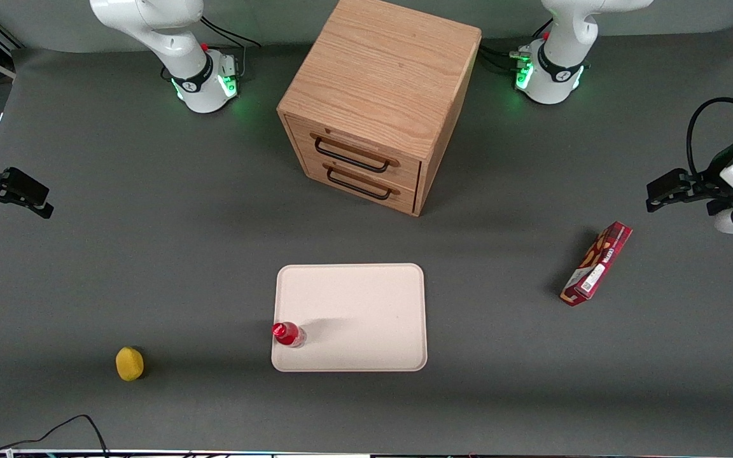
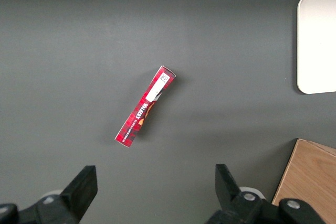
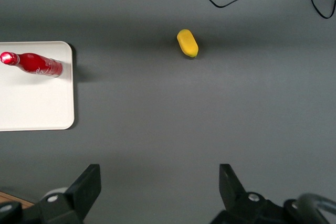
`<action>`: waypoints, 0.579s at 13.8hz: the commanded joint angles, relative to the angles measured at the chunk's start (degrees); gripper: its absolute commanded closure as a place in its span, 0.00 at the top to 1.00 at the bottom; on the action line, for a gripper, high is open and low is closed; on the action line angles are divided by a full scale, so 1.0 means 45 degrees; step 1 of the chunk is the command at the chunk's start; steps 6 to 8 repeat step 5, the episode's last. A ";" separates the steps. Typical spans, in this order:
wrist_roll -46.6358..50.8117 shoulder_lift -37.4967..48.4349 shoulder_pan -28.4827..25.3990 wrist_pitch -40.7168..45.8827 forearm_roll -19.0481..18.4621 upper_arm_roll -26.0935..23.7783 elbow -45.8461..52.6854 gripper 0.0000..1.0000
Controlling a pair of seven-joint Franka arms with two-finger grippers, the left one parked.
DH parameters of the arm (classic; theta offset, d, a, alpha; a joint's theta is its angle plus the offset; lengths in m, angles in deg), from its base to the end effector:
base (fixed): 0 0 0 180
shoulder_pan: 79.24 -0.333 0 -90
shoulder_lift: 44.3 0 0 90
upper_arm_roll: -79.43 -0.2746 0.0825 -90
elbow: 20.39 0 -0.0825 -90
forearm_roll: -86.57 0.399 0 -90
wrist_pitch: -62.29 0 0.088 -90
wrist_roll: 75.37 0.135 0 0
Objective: Place coke bottle on tray
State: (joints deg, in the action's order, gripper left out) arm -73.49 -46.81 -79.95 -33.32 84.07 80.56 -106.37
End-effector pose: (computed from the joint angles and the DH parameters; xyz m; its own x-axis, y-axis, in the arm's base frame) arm 0.5951 -0.0096 0.5738 0.9915 -0.0357 0.1253 -0.0410 -0.9983 0.0404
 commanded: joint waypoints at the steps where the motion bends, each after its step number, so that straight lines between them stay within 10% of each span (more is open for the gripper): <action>1: -0.0105 0.0128 -0.0038 0.0114 0.0048 -0.0017 -0.0072 1.00; 8: -0.0105 0.0128 -0.0116 0.0114 0.0048 -0.0017 -0.0072 1.00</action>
